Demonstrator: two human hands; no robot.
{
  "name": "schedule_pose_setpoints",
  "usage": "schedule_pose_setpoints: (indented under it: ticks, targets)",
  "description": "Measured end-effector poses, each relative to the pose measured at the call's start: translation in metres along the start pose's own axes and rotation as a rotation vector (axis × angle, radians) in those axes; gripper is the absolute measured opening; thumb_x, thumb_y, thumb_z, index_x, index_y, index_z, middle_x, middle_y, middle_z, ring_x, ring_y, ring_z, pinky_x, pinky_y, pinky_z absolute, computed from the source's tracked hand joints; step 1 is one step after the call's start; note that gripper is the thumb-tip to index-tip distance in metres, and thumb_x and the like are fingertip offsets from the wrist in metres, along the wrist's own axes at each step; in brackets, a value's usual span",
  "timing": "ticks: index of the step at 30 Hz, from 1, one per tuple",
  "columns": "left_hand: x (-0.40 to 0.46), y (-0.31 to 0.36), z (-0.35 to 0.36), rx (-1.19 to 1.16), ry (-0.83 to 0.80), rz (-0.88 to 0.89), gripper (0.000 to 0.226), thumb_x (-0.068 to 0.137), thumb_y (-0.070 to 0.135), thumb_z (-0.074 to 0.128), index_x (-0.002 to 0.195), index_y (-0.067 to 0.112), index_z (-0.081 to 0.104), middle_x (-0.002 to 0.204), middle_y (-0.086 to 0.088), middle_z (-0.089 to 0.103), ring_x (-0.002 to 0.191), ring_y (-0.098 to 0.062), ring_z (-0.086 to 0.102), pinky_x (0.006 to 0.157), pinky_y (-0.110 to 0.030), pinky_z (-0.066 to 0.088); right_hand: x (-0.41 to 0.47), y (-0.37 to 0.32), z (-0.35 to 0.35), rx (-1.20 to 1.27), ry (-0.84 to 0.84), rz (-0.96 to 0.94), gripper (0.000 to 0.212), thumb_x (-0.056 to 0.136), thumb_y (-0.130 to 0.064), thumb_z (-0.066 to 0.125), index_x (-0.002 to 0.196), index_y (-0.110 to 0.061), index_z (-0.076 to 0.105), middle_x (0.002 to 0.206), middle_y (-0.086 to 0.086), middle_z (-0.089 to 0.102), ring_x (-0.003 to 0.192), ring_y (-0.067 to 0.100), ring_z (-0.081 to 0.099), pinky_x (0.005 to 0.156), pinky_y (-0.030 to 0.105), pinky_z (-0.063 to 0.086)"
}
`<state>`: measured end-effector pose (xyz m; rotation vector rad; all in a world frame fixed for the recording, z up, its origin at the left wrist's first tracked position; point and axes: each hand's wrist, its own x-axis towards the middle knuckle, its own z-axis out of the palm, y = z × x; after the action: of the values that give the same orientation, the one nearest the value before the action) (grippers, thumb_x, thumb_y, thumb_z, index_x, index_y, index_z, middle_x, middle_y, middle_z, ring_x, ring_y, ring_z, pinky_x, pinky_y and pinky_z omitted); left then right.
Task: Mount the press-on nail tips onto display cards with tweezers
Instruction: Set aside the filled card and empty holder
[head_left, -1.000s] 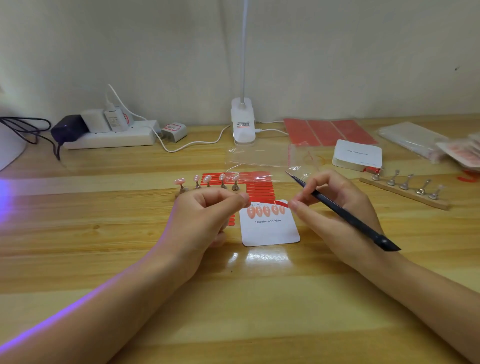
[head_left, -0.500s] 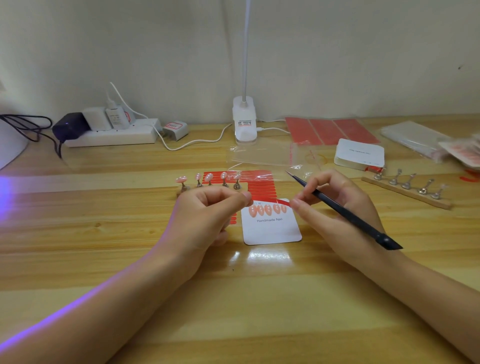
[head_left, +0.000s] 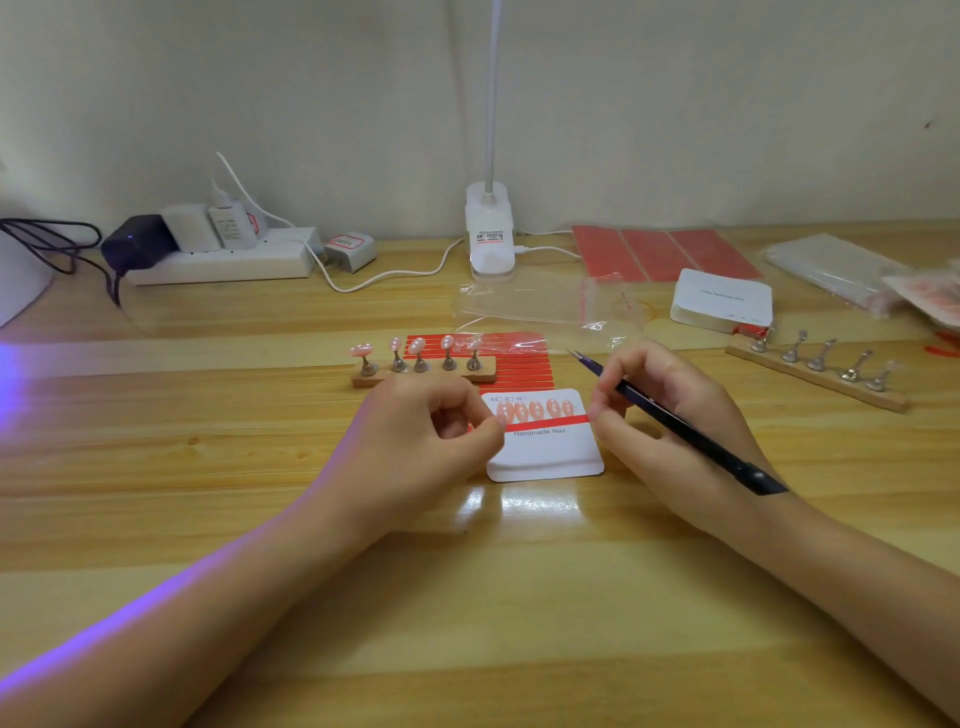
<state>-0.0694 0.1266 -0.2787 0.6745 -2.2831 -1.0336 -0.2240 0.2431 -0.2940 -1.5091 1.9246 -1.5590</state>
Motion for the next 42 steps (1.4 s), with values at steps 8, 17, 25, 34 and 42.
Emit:
schedule_pose_setpoints:
  ticks: [8, 17, 25, 34, 42]
  targets:
    - [0.000, -0.008, 0.002, 0.141, -0.045, 0.028, 0.028, 0.074, 0.015, 0.064, 0.051, 0.026, 0.054, 0.046, 0.011, 0.042, 0.047, -0.005, 0.038, 0.051, -0.023, 0.032, -0.003, -0.002, 0.000, -0.084, -0.057, 0.005, 0.026, 0.078, -0.002, 0.061, 0.075, -0.026, 0.054, 0.067, -0.010, 0.057, 0.052, 0.006, 0.054, 0.053, 0.013, 0.045]
    - [-0.001, -0.008, 0.002, 0.245, -0.097, -0.011, 0.023, 0.075, 0.025, 0.063, 0.054, 0.026, 0.053, 0.051, 0.017, 0.047, 0.052, -0.004, 0.040, 0.053, -0.028, 0.032, -0.004, -0.002, 0.000, -0.252, -0.063, -0.062, 0.027, 0.074, -0.004, 0.064, 0.076, -0.028, 0.052, 0.063, -0.004, 0.060, 0.062, 0.006, 0.055, 0.058, 0.011, 0.040]
    - [0.002, -0.009, 0.002, 0.239, -0.127, -0.052, 0.019, 0.073, 0.029, 0.061, 0.055, 0.026, 0.055, 0.049, 0.017, 0.047, 0.051, -0.005, 0.041, 0.055, -0.029, 0.036, -0.004, 0.001, 0.000, -0.280, -0.093, -0.053, 0.030, 0.073, -0.006, 0.065, 0.074, -0.032, 0.050, 0.064, -0.006, 0.062, 0.063, 0.006, 0.057, 0.060, 0.013, 0.042]
    - [0.005, -0.007, 0.004, 0.285, -0.157, -0.107, 0.015, 0.064, 0.038, 0.054, 0.054, 0.027, 0.052, 0.049, 0.024, 0.048, 0.051, 0.001, 0.044, 0.053, -0.025, 0.033, -0.005, 0.004, 0.001, -0.384, -0.100, -0.093, 0.025, 0.073, -0.005, 0.065, 0.076, -0.026, 0.052, 0.060, -0.007, 0.059, 0.066, 0.012, 0.054, 0.069, 0.001, 0.031]
    - [0.009, -0.006, 0.005, 0.349, -0.190, -0.142, 0.015, 0.060, 0.040, 0.052, 0.055, 0.026, 0.052, 0.050, 0.026, 0.049, 0.052, 0.003, 0.044, 0.052, -0.024, 0.031, -0.005, 0.002, 0.004, -0.490, -0.091, -0.121, 0.028, 0.072, -0.004, 0.065, 0.076, -0.027, 0.048, 0.059, -0.004, 0.060, 0.059, 0.017, 0.051, 0.072, 0.004, 0.028]
